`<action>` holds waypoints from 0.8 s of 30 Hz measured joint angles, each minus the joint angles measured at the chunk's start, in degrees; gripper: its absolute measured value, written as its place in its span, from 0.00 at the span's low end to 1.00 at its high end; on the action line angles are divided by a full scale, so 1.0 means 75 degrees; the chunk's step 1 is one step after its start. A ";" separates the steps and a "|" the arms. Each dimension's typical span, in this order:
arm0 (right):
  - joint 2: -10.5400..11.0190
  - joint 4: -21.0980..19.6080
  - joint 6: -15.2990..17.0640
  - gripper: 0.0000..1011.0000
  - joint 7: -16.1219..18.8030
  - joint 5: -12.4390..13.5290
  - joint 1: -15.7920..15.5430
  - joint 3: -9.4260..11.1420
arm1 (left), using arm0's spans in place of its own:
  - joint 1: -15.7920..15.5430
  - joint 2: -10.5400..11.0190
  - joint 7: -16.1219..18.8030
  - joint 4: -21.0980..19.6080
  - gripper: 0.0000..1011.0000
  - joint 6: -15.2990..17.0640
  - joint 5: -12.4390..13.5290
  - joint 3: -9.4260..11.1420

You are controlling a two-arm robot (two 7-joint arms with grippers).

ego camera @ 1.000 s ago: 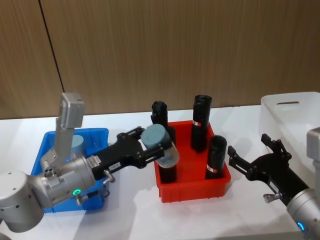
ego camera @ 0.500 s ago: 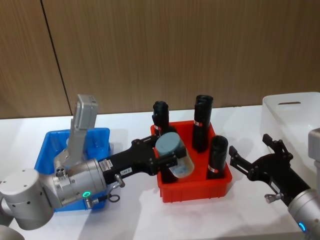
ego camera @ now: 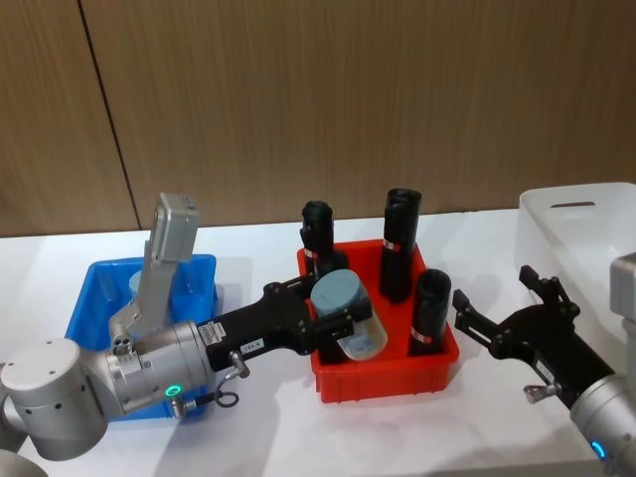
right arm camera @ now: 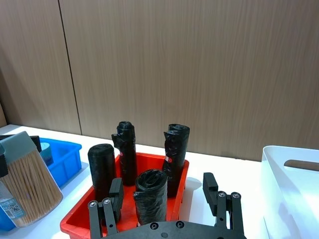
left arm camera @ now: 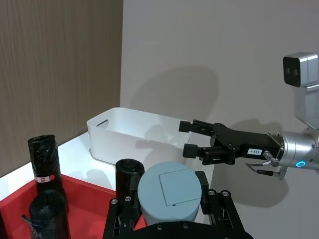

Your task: Pick the cotton swabs from the blue box and place them into the white box.

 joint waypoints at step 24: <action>0.0327 -0.0092 0.0735 0.99 0.1598 0.0225 0.0358 0.0161 | -0.0002 0.0009 -0.0007 0.0013 0.65 0.0012 0.0014 0.0031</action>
